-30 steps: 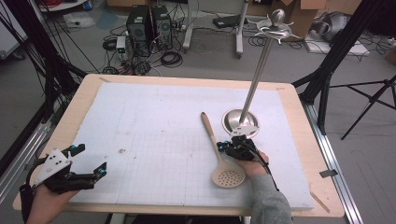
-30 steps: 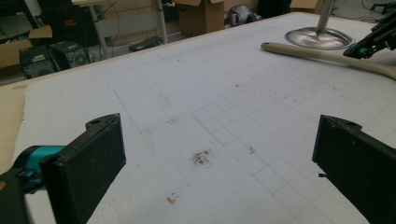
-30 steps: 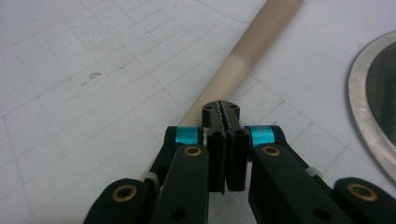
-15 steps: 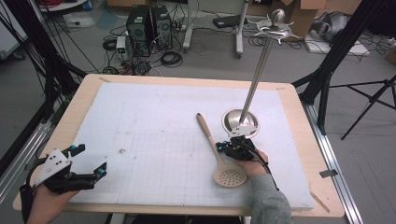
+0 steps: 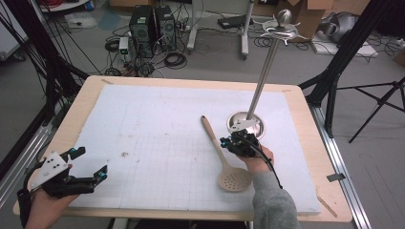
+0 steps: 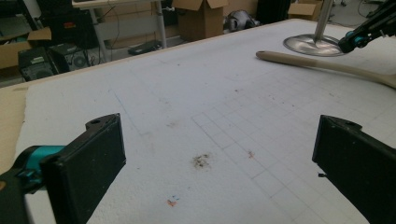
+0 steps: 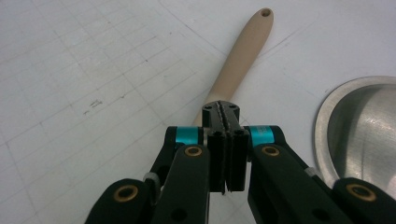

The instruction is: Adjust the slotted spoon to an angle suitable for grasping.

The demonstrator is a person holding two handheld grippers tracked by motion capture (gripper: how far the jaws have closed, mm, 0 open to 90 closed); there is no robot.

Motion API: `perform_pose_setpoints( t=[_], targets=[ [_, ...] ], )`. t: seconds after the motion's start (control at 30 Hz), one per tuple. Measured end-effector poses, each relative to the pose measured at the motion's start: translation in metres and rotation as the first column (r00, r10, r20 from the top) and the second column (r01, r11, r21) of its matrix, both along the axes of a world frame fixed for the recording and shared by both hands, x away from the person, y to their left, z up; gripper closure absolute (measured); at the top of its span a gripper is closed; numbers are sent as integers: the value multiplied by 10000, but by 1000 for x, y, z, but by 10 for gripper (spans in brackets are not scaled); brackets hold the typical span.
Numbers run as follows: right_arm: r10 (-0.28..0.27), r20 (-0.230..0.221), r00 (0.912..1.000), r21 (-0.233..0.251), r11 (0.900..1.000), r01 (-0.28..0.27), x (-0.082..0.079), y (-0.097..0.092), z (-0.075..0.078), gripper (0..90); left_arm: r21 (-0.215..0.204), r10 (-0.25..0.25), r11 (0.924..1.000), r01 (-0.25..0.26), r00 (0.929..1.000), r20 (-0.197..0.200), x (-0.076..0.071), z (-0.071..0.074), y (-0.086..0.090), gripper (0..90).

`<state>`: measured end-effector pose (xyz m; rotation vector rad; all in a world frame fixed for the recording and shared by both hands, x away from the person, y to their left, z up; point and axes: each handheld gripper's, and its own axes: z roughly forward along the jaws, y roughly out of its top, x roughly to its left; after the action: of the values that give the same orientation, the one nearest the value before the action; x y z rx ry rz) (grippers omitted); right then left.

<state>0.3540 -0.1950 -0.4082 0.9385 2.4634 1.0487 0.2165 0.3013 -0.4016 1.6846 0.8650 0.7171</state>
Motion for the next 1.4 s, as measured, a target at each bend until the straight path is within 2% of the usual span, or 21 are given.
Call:
perform_pose_setpoints(
  t=[0.07, 0.17, 0.23, 0.33, 0.37, 0.47, 0.6, 0.73, 0.83, 1.0, 1.13, 1.4],
  targets=[
    [-156, -116, 9998, 26, 9999, 156, 3, 1, 1, 899, -24, -18, 10000, 18, 10000, 14, 0, 0, 0, 28],
    [-372, 17, 9993, -54, 9993, 372, 8, 2, 4, 899, 7, -39, 10000, 39, 10000, -16, 0, 0, 0, 28],
    [-530, -65, 9986, -60, 9986, 530, 11, 2, 5, 899, -8, -52, 10000, 52, 10000, -41, 1, -1, 0, 28],
    [-493, -3, 9988, -73, 9988, 493, 14, 3, 5, 899, -1, -54, 10000, 54, 10000, -51, 1, -1, 0, 28],
    [-563, -114, 9983, -5, 9984, 563, 16, 4, 3, 899, -45, -99, 9999, 99, 9999, -60, 2, -1, 0, 28],
    [-690, -183, 9974, -200, 9974, 687, 20, 7, -1, 899, -42, -76, 10000, 75, 10000, -53, 3, -2, -1, 28],
    [-849, -345, 9958, 47, 9964, 851, 27, 10, -6, 899, -30, -147, 9999, 147, 9999, -76, 3, -2, -1, 28],
    [-953, -537, 9940, -22, 9954, 954, 33, 10, -11, 899, -39, -183, 9998, 182, 9998, -104, 4, -3, -2, 28],
    [-1164, -975, 9884, 239, 9926, 1192, 38, 10, -17, 898, -68, -192, 9998, 190, 9996, -187, 4, -4, -2, 28],
    [-1387, -1203, 9830, 359, 9889, 1440, 42, 14, -21, 898, -46, -215, 9998, 214, 9995, -237, 3, -5, -2, 28],
    [-1352, -1336, 9818, 120, 9904, 1380, 43, 14, -23, 898, -118, -175, 9998, 173, 9996, -206, 2, -4, -1, 28],
    [-1217, -1602, 9796, 124, 9920, 1253, 43, 15, -25, 898, -76, -150, 9999, 148, 9996, -243, 2, -5, -1, 28]
  ],
)
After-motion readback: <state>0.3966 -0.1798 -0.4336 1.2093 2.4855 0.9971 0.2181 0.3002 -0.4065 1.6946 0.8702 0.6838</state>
